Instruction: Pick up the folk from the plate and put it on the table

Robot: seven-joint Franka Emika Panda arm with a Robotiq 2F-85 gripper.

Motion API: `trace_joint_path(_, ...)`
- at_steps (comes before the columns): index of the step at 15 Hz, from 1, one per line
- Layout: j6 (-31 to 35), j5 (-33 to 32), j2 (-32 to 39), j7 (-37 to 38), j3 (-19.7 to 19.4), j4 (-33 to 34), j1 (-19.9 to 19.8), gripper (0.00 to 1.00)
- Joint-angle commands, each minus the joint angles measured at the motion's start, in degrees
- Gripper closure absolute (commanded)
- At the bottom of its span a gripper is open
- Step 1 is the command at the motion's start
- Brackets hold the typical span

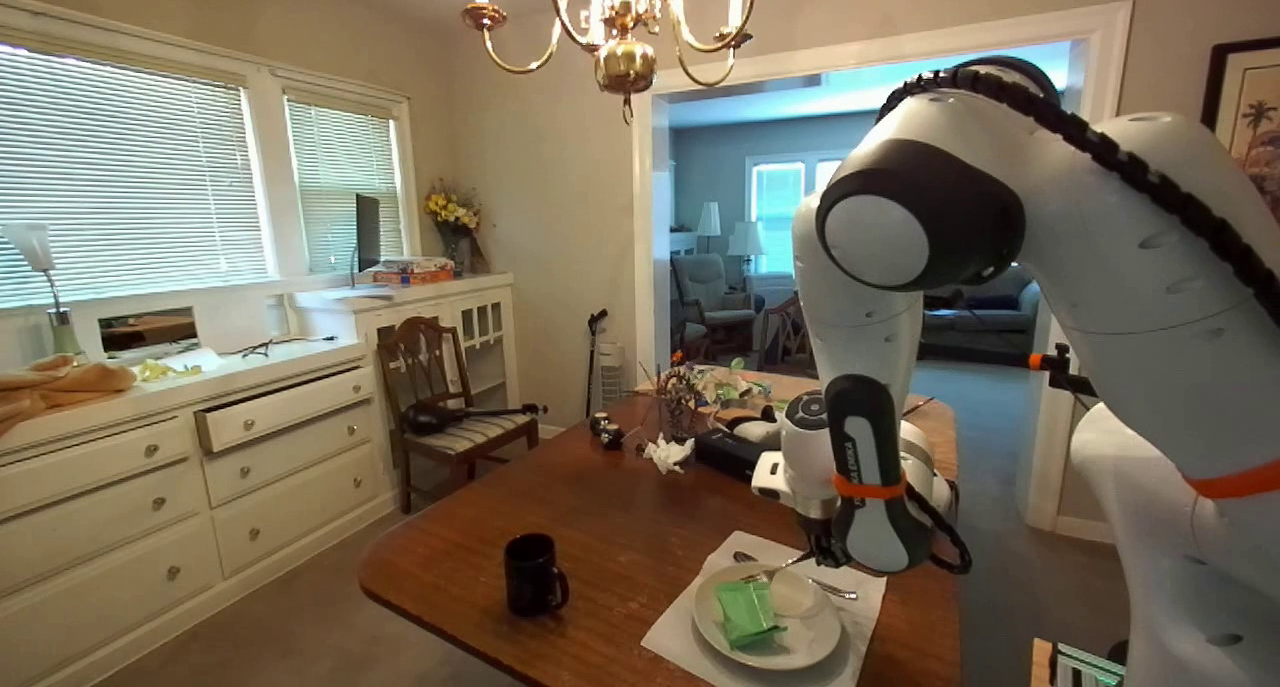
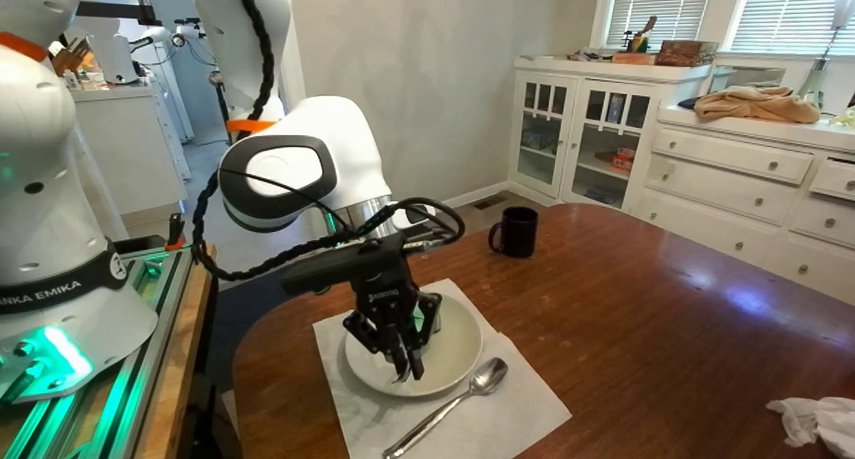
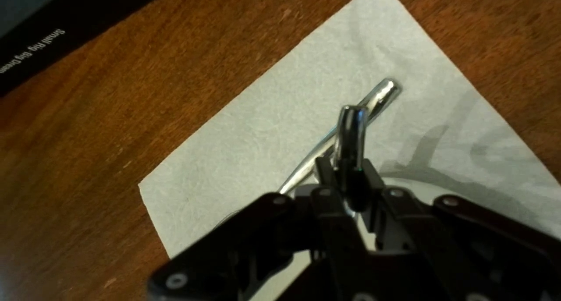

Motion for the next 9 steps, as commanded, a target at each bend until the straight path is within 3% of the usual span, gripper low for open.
trace_joint_path(1, -0.6, -3.0, -4.6, -4.7, 0.2, -0.4, -3.2, 0.96)
trace_joint_path(5, -0.6, -3.8, -6.3, -8.6, 1.0, -0.5, -5.2, 0.96)
trace_joint_path(9, -0.4, -14.0, -8.2, -6.4, -1.1, -0.7, -6.0, 0.96)
